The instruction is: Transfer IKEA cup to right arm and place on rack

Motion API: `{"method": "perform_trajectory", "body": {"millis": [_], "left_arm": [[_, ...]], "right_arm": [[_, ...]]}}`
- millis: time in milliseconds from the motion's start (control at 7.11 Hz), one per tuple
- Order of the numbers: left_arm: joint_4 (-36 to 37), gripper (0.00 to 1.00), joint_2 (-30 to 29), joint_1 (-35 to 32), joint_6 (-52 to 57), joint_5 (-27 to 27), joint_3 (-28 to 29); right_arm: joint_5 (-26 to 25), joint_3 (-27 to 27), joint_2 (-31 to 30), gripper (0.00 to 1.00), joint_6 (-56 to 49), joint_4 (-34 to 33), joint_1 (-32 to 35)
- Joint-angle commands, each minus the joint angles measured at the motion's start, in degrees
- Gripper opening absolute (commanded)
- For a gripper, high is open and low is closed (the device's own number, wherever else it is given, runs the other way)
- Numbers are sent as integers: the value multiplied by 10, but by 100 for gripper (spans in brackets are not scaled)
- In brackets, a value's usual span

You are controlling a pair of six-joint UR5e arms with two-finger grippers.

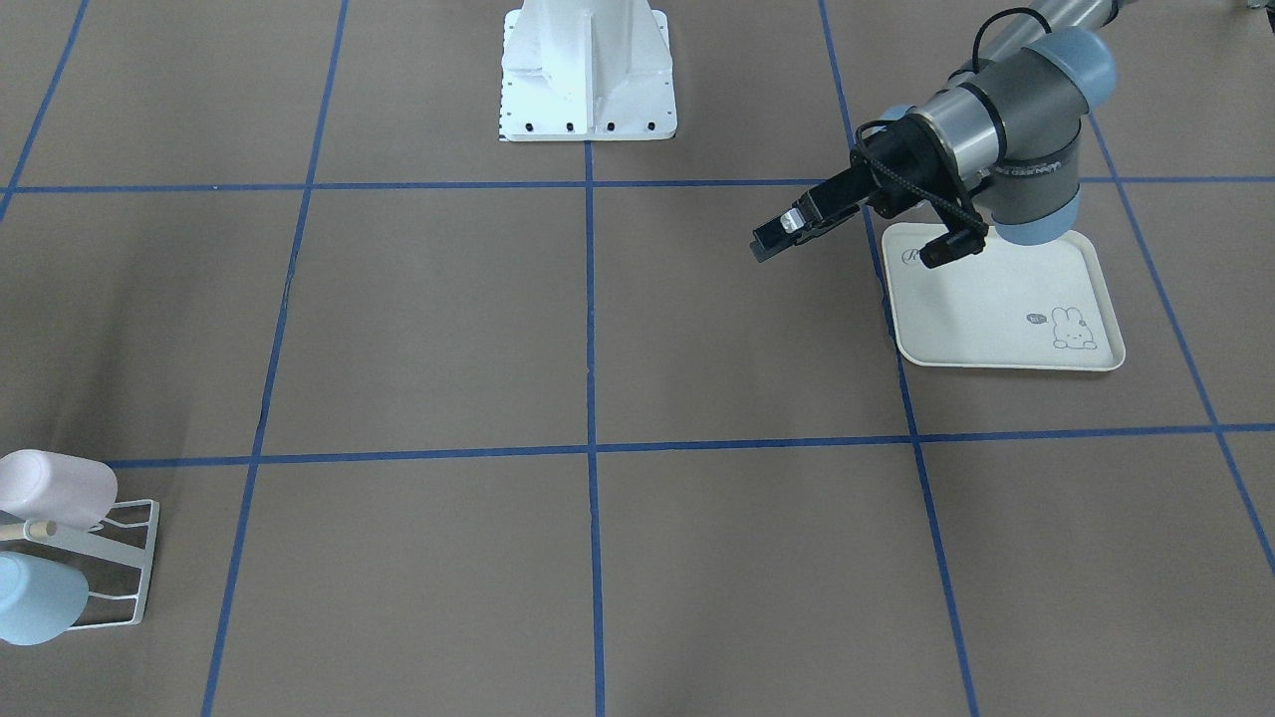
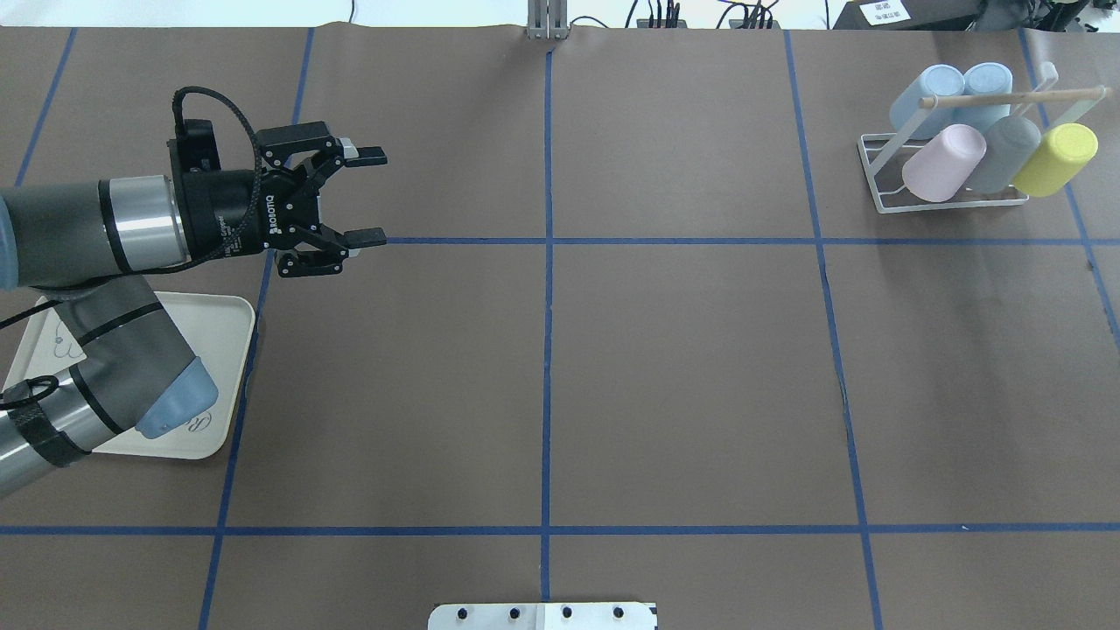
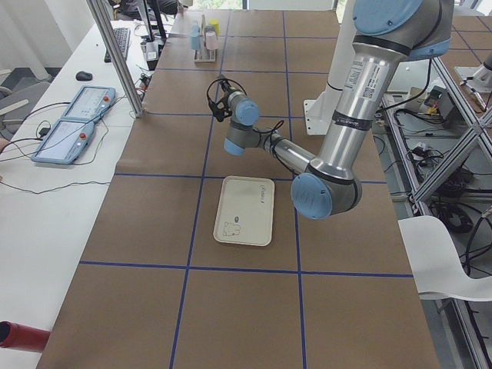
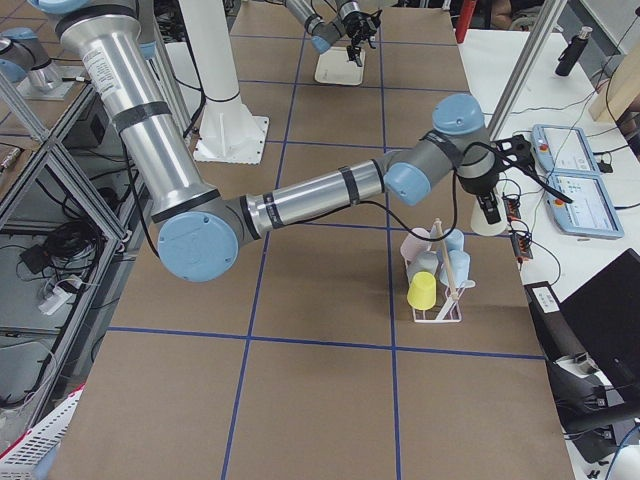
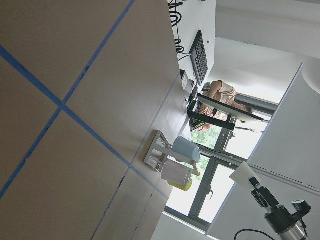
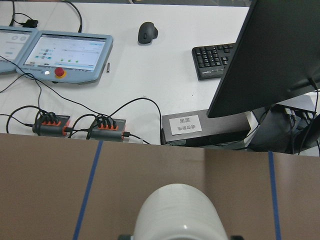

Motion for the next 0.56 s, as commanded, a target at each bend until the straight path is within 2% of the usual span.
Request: {"method": "perform_trajectory", "body": {"millis": [0,281,422], "left_arm": [[-1,100,0,2,0,2,8],[-2,100,0,3,0,2,12],[-2,100,0,3,0,3,13]], "right_arm": [[3,-152,60,14,-74,-5,12],[23,-222,103,14,-73,-6,9],[38,-228,102,14,-75,-6,6]]}}
